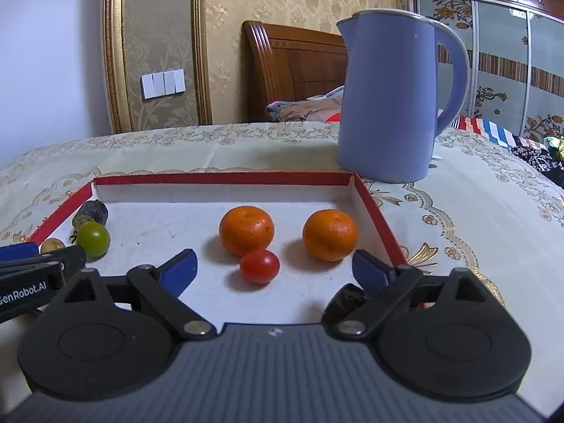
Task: Organize fruits
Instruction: 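Move the left tool out of the tray toward the green tomato on the cloth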
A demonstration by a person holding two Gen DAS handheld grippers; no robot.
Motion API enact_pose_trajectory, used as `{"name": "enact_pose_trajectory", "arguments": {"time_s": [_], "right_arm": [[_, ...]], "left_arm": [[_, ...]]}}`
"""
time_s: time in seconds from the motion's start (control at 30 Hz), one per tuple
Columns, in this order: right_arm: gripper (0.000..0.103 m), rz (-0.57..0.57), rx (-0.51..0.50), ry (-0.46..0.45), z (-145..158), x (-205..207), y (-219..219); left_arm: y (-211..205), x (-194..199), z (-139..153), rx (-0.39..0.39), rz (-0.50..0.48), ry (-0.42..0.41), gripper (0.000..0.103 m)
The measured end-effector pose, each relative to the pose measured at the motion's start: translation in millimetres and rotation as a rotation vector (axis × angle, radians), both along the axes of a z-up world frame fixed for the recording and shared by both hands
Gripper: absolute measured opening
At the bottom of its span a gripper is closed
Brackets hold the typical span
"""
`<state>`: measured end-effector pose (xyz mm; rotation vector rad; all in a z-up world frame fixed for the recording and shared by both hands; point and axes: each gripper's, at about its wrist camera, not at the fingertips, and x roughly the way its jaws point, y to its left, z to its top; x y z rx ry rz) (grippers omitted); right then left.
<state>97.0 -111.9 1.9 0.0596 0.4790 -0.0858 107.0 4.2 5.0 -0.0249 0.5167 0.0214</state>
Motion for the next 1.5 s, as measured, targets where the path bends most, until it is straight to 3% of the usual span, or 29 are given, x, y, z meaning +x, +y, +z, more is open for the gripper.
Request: {"name": "enact_pose_trajectory", "arguments": {"time_s": [0.67, 0.93, 1.0, 1.17, 1.23, 1.5], "right_arm": [[0.103, -0.014, 0.047, -0.037, 1.0, -21.2, -10.0], [0.103, -0.037, 0.11, -0.088, 5.0, -50.8, -29.3], [0.103, -0.041, 0.109, -0.097, 5.3, -56.5, -31.8], [0.103, -0.047, 0.111, -0.058, 1.1, -66.9, -39.0], [0.103, -0.058, 0.127, -0.038, -1.6, -69.6, -44.8], [0.103, -0.115, 0.231, 0.007, -11.5, -73.1, -66.0]], "left_arm": [[2.3, -4.0, -0.1, -0.002, 0.007, 0.0, 0.07], [18.7, -31.0, 6.9, -0.099, 0.002, -0.02, 0.07], [17.9, -38.3, 7.1, -0.091, -0.006, -0.028, 0.07], [6.1, -56.5, 7.4, -0.033, -0.069, -0.041, 0.071], [2.4, -63.9, 6.8, -0.036, -0.105, -0.035, 0.081], [-10.2, -82.8, 5.1, -0.088, -0.212, -0.005, 0.082]]}}
